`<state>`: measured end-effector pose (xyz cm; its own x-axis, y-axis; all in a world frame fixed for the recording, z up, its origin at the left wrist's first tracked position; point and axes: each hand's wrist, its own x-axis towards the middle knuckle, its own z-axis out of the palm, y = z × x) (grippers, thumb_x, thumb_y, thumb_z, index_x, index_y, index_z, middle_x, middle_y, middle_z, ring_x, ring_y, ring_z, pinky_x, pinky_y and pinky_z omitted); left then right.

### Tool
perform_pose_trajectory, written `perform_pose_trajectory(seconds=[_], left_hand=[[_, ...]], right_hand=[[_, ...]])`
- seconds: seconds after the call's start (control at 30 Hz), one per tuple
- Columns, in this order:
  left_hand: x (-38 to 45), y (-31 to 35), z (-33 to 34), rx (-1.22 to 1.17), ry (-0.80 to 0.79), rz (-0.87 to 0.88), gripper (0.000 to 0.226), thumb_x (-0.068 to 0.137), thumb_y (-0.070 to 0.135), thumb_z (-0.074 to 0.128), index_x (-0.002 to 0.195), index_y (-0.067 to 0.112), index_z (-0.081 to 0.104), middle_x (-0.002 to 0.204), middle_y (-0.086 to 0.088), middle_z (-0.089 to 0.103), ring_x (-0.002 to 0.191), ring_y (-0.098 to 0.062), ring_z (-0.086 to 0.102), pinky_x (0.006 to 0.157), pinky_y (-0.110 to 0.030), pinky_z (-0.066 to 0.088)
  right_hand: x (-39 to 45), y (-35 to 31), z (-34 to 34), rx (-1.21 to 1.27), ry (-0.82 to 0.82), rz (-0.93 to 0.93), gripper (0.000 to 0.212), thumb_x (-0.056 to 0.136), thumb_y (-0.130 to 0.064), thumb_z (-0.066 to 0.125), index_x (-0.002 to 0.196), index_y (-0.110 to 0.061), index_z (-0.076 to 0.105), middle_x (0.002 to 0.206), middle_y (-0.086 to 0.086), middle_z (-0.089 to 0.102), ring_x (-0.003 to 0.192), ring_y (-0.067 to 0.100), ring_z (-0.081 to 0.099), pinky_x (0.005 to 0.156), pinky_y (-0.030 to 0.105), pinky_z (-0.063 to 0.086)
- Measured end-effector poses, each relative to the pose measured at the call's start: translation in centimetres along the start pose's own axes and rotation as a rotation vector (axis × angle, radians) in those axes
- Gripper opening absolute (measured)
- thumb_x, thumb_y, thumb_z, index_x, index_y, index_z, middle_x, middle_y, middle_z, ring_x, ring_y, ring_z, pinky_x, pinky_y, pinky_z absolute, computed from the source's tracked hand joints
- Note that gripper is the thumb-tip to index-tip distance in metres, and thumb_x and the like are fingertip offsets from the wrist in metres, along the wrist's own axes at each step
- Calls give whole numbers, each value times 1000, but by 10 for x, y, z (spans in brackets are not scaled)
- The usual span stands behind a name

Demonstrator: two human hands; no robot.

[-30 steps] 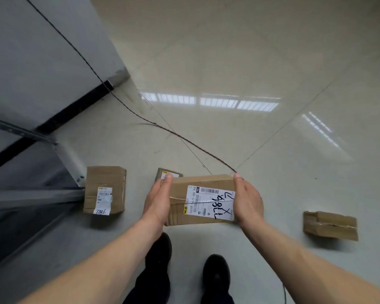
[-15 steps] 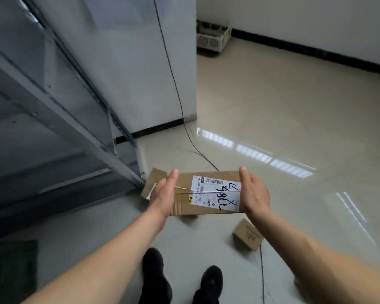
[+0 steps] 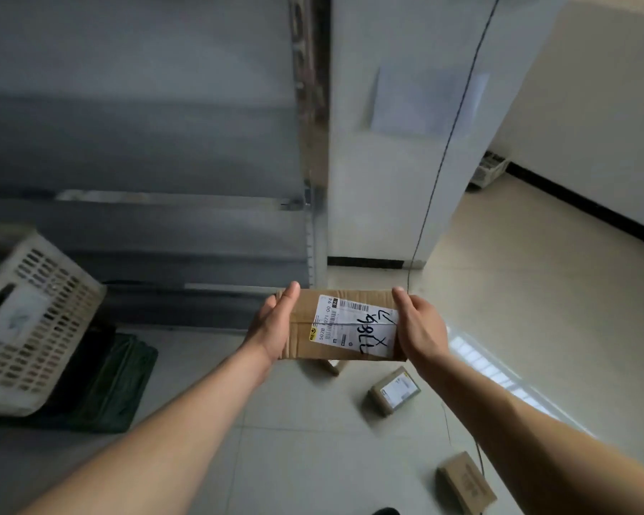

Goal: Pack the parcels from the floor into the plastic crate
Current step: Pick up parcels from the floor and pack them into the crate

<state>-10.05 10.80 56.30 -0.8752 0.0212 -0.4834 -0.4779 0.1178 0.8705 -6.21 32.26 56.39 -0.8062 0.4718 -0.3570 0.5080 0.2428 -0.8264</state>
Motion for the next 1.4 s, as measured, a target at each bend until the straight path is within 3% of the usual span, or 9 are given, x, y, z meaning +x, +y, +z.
perform_pose_trajectory(seconds=[0.2,0.33,0.5,0.67,0.83,1.0,1.13,1.33,1.4], left_hand=[[-26,14,-136,-21,38,104,86,60,86,47,105,16,69,100,-3,75,97,-21,71,88,-40,56],[-48,19,-224,7,98,138,88,62,87,41,104,14,66,100,-8,73,97,-22,69,90,-41,54],[-75,17,-318,-17,257,198,38,94,64,41,94,28,55,90,15,56,88,-2,53,87,-24,40],[-78,-1,-397,-64,375,151,108,56,101,39,138,30,50,140,1,55,128,-20,51,110,-49,37],[-85,11,-454,-102,427,104,83,69,92,38,112,28,68,103,-1,74,97,-22,70,86,-42,56],[-59,19,-508,-125,531,36,52,93,67,34,105,27,64,101,-3,71,93,-19,67,67,-28,48],[-34,29,-548,-163,596,-3,60,93,67,34,116,20,62,102,-4,70,89,-16,67,61,-25,45],[-12,34,-595,-228,692,-61,92,62,92,41,123,26,60,121,-4,66,109,-24,63,89,-40,51],[-10,37,-608,-249,712,-62,84,71,87,41,127,27,57,124,-4,64,113,-24,60,97,-43,48]], right_hand=[[-64,-66,98,-52,-88,-101,65,70,-79,36,87,-26,71,87,-1,75,87,24,71,84,50,58],[-108,-108,165,-108,-120,-226,60,85,-69,41,103,-20,68,102,5,73,95,27,67,89,49,55],[-150,-150,249,-113,-207,-317,72,77,-76,39,122,-25,63,116,6,69,103,28,65,92,49,55],[-171,-184,319,-125,-318,-391,59,87,-69,43,119,-24,64,112,4,69,97,24,64,84,38,53],[-169,-218,384,-183,-410,-471,41,99,-50,46,118,-20,66,116,9,68,95,23,57,79,30,43],[-158,-259,455,-206,-489,-508,42,98,-54,45,120,-25,65,114,6,69,98,27,62,80,33,49],[-147,-291,505,-218,-545,-535,35,98,-53,46,113,-28,66,107,6,68,97,29,63,86,40,55],[-141,-327,567,-281,-624,-587,43,97,-58,43,118,-26,63,105,9,70,95,31,66,84,46,57],[-143,-334,584,-274,-651,-579,46,96,-60,43,122,-27,62,106,10,70,94,31,67,83,48,58]])
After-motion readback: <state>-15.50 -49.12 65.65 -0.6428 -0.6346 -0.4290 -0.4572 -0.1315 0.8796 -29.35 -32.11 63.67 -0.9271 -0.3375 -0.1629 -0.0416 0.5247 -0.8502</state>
